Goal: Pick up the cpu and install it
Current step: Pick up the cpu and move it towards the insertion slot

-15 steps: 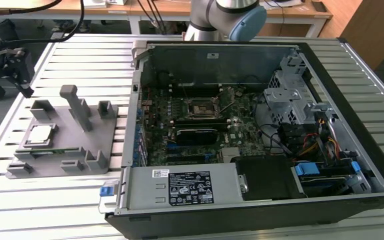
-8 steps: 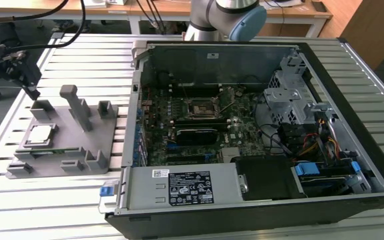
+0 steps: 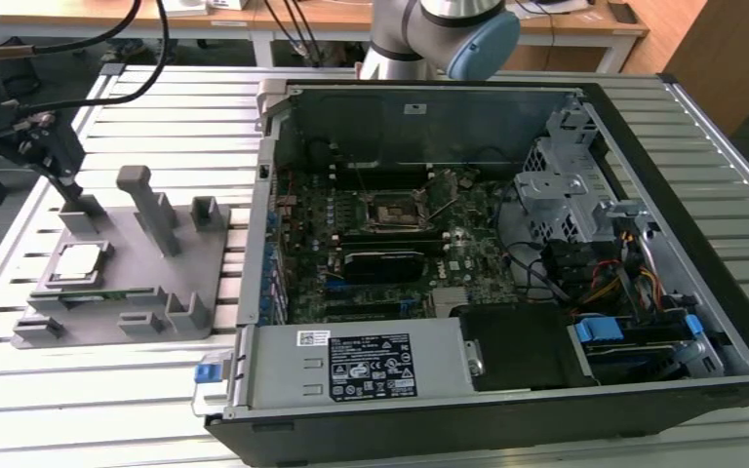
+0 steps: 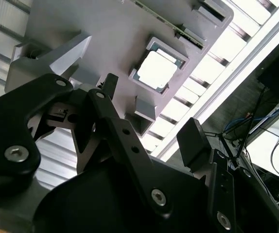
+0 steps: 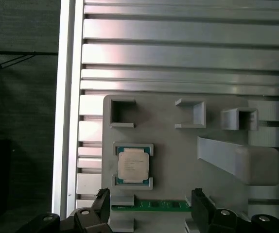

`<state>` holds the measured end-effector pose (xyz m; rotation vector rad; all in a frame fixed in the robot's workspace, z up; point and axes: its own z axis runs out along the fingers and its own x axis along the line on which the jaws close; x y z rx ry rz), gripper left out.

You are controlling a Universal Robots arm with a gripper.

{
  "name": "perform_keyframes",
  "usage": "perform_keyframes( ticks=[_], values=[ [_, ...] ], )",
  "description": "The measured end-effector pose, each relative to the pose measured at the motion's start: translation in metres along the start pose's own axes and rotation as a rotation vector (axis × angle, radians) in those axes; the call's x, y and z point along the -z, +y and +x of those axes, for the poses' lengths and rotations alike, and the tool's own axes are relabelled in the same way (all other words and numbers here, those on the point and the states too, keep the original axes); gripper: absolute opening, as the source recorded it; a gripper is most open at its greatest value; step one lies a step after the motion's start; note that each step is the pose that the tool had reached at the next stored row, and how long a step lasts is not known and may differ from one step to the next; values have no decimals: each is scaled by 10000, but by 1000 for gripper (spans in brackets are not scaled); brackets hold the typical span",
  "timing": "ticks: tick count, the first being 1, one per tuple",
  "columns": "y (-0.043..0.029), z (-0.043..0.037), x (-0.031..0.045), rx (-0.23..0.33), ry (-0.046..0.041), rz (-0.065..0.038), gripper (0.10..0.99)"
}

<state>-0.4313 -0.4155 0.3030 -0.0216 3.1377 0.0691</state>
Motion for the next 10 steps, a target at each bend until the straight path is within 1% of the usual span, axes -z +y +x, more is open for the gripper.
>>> perform_keyframes(
  ticks=[10],
  values=[
    [-2, 0, -53, -1, -3, 1, 761]
  ],
)
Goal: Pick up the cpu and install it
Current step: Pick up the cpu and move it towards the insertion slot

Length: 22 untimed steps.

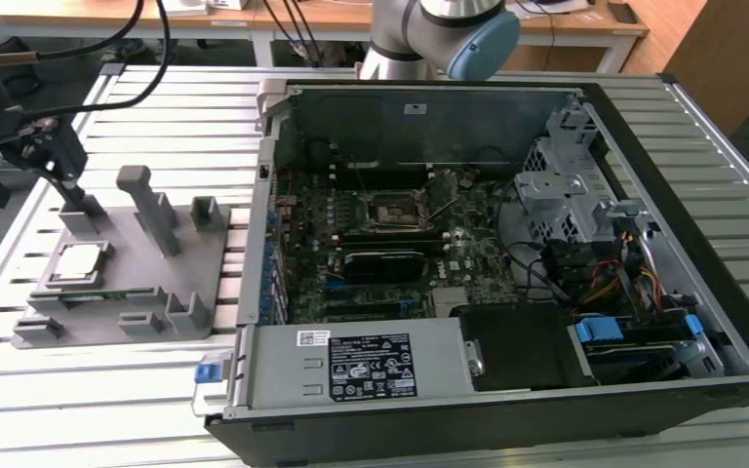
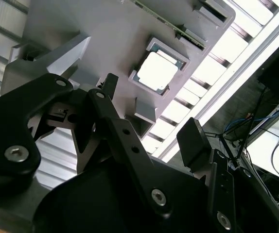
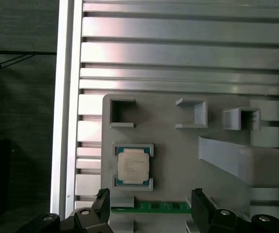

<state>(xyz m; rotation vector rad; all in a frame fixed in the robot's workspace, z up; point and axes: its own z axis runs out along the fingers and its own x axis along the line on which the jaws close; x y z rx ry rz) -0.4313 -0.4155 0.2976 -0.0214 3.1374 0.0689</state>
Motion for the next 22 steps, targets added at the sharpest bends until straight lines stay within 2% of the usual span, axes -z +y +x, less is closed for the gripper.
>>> perform_keyframes(
  ticks=[22],
  values=[
    [-4, 0, -87, 1, 2, 0, 761]
  ],
)
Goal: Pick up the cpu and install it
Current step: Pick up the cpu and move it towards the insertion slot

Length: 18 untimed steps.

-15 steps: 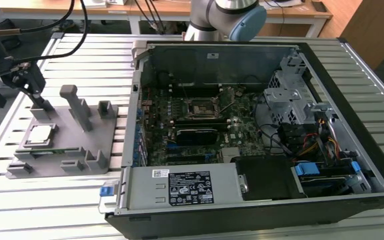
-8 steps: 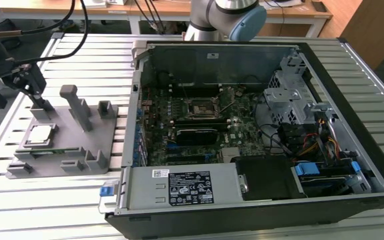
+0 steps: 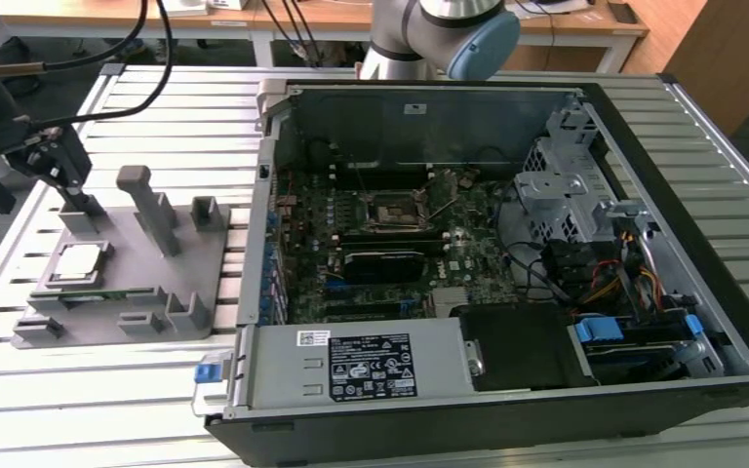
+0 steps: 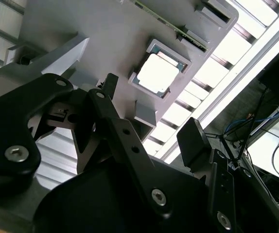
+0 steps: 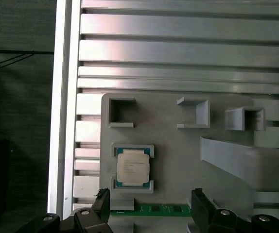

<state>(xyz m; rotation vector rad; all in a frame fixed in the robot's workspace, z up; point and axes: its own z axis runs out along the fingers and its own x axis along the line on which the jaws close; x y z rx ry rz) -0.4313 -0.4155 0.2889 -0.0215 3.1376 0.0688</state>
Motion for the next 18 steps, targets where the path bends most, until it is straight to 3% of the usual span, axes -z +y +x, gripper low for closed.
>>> perform_keyframes(
  ticks=[18],
  values=[
    [-3, 0, -64, 0, -1, -1, 761]
  ],
)
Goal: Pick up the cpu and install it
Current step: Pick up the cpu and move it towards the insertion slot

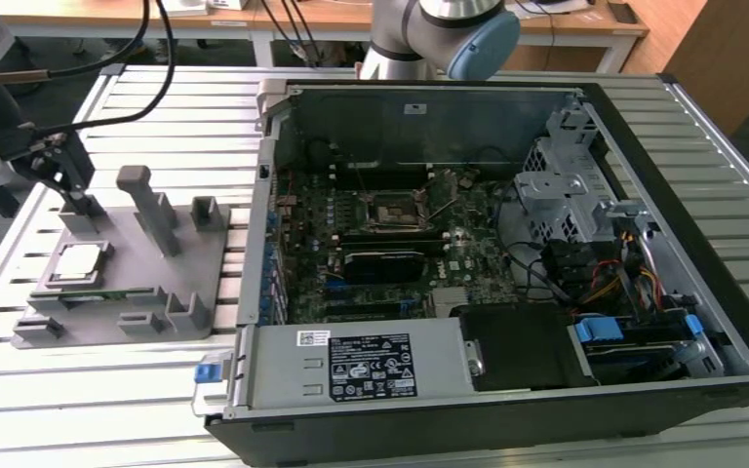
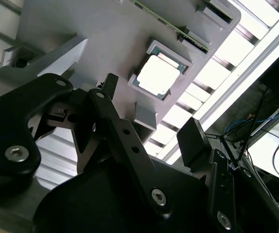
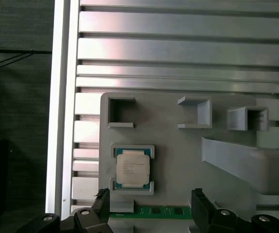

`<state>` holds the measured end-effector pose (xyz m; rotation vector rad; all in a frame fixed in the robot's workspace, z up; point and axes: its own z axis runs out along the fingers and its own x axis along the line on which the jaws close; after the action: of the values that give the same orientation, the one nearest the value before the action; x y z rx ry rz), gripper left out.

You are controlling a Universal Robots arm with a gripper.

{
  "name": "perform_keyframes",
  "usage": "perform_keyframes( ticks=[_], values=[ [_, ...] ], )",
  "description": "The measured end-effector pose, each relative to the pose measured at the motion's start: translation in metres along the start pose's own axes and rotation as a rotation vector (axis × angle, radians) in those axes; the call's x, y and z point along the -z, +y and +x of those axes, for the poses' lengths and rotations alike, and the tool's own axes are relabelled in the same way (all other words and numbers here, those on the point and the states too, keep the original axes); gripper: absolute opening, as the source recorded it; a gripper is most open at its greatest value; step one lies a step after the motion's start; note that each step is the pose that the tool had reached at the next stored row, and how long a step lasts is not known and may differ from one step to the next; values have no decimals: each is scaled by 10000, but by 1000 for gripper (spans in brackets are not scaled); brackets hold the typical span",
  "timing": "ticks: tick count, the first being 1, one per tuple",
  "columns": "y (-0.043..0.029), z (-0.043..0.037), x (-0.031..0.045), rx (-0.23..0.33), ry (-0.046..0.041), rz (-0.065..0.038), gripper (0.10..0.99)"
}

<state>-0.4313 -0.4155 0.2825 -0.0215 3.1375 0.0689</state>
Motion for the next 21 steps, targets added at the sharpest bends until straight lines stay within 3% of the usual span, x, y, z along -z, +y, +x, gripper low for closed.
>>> perform_keyframes(
  ticks=[21],
  values=[
    [-5, 1, -92, -1, 1, 40, 761]
  ],
)
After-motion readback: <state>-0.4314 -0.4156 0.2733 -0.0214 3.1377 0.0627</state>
